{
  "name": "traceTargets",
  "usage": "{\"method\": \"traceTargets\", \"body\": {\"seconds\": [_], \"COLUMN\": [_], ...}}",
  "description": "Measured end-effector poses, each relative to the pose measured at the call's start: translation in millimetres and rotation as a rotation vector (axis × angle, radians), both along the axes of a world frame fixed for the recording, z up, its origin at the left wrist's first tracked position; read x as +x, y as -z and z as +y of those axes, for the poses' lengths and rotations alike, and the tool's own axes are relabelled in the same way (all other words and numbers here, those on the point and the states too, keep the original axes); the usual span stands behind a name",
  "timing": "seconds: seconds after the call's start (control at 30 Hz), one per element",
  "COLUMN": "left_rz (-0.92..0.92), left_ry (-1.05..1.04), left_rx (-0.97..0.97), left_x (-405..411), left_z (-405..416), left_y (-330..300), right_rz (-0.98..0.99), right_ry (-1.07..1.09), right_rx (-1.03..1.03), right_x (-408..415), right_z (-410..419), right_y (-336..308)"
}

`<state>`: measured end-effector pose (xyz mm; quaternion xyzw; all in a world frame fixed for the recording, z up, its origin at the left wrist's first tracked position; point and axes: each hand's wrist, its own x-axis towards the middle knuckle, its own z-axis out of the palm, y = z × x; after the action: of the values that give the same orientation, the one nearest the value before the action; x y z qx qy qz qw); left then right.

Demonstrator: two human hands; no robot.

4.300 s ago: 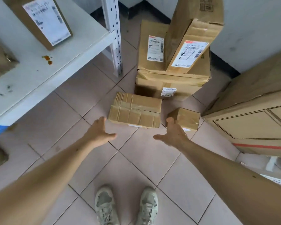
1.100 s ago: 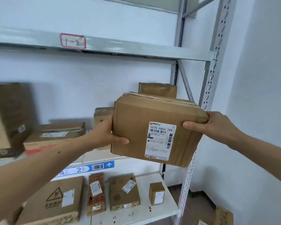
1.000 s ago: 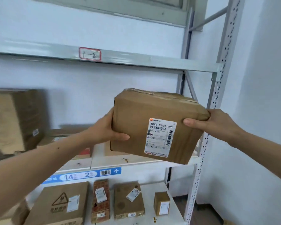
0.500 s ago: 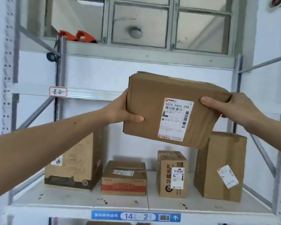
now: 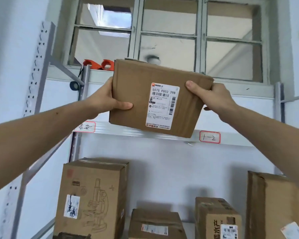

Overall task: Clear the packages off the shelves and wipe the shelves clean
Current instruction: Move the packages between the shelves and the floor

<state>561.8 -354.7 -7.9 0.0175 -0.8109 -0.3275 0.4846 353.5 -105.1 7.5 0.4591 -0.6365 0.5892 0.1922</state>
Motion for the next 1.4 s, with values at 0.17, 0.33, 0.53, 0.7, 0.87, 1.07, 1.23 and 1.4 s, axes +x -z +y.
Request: {"method": "traceTargets", "body": {"seconds": [0.17,0.33,0.53,0.7,0.87,1.07,1.23,1.4], "left_rz": [0.044,0.051,0.114,0.173,0.123,0.014,-0.131,-0.245], "left_ry": [-0.066,-0.106,-0.175,-0.188,-0.159,-0.127,-0.149,-0.270], "left_rx": [0.037,0.068,0.062,0.101,0.112,0.161,0.164,0.130], "left_x": [9.7,25.3,48.1,60.3,60.6,51.8,53.1,55.3], "left_z": [-44.4,-93.7,-158.1,-230.1,-296.3,-334.6,-342.0,-340.4], "left_y": [-8.3,-13.8,-18.7,-21.3,-14.2,-2.7,-4.1,-2.3], "right_rz": [0.034,0.021,0.028,-0.012,-0.036,-0.037,-0.026,-0.061], "right_ry": [-0.051,-0.071,-0.084,-0.067,-0.007,0.032,-0.009,-0.083], "right_rx": [-0.011,-0.022,-0.017,-0.031,0.012,0.040,0.148,0.321], "right_x": [-1.5,0.3,16.8,32.7,38.9,39.8,33.1,28.6], "right_z": [-64.4,-140.3,-225.9,-298.2,-357.3,-382.2,-380.7,-375.7], "right_y": [-18.8,-36.9,-50.8,-58.5,-51.7,-39.8,-16.4,-1.9]}}
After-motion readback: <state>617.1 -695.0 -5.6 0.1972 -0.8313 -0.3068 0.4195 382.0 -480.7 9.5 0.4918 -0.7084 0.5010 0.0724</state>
